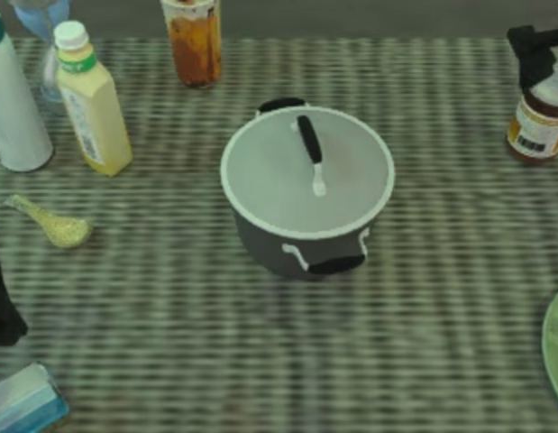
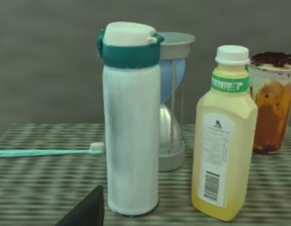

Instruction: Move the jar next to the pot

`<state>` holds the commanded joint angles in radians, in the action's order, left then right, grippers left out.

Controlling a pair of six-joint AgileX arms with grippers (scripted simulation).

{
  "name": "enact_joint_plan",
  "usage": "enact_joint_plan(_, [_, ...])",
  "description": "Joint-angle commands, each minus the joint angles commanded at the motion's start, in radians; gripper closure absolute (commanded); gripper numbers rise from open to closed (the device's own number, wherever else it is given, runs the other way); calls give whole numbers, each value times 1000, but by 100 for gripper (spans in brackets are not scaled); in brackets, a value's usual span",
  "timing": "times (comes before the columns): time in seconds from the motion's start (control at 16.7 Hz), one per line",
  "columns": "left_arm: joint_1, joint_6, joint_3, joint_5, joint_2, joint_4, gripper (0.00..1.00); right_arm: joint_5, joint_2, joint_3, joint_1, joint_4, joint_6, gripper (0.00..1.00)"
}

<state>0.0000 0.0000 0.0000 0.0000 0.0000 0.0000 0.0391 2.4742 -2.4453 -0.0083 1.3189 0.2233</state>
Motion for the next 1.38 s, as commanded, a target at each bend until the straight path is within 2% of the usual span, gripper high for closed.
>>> enact_joint_plan(0.54, [0,0,0,0,0,0,0,1,60,-51,2,20,7,0])
enact_joint_plan(0.9, [0,0,0,0,0,0,0,-1,85,69,6,-129,3,0])
enact_joint_plan(1.2, [0,0,0,0,0,0,0,-1,88,82,6,-144,3,0])
enact_joint_plan(1.38, [0,0,0,0,0,0,0,-1,88,82,6,-144,3,23])
